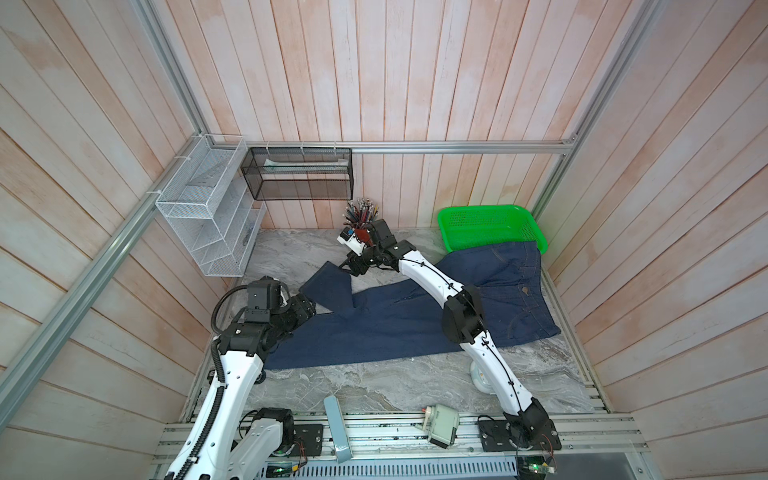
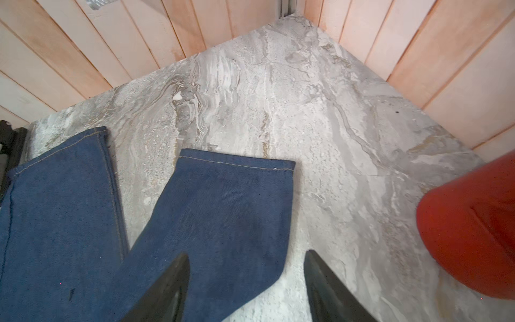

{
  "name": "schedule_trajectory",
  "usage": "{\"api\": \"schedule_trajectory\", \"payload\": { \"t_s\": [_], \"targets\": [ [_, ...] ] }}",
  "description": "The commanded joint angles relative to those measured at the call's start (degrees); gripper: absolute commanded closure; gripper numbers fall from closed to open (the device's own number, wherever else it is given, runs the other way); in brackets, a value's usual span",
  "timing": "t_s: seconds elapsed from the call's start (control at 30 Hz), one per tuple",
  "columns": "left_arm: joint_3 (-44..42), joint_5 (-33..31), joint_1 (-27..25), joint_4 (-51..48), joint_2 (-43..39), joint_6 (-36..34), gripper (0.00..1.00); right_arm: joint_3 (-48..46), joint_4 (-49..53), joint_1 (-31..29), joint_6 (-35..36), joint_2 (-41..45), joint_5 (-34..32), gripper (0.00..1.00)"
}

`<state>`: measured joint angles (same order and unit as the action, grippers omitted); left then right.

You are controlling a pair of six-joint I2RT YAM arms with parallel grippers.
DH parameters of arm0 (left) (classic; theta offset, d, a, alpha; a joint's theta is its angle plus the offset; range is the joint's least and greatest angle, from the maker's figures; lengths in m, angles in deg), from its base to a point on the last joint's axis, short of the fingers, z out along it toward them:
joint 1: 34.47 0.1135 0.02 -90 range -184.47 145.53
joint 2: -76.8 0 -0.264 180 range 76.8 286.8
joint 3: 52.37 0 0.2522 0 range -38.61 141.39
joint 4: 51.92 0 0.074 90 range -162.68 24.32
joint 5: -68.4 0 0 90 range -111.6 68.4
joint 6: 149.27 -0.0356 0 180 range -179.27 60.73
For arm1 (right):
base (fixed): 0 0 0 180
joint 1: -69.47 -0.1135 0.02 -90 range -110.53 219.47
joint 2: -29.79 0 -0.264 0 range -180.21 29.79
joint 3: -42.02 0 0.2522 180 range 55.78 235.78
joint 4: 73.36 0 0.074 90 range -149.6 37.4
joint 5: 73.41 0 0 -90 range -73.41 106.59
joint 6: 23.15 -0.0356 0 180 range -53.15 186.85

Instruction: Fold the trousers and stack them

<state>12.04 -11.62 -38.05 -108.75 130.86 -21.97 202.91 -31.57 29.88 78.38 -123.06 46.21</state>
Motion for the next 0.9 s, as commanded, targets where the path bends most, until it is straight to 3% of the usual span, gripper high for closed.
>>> {"api": "schedule_trajectory", "payload": {
  "t_s": [0.0,0.2,0.47,0.7,0.87],
  "targets": [
    [-0.63,-2.49,-0.29,2.08,1.49,0.74,0.25,-3.26,0.99,-1.37,0.65,5.63,-0.77,0.30],
    [-0.29,-5.58,-0.29,3.12,0.34,2.87,0.23,-10.13,2.38,-8.08,9.52,7.70,-7.76,0.26],
    [2.59,-10.15,0.18,-1.97,-6.59,4.10,0.21,-7.38,1.00,-14.92,16.68,1.77,-22.46,0.24],
    [4.89,-13.92,0.59,-4.73,-12.54,5.92,0.20,-3.46,-2.89,-16.06,16.26,-4.51,-32.03,0.24],
    [5.33,-14.26,0.60,-5.70,-13.37,6.38,0.20,1.61,-2.89,-15.87,15.93,-8.79,-32.90,0.23]
  ]
}}
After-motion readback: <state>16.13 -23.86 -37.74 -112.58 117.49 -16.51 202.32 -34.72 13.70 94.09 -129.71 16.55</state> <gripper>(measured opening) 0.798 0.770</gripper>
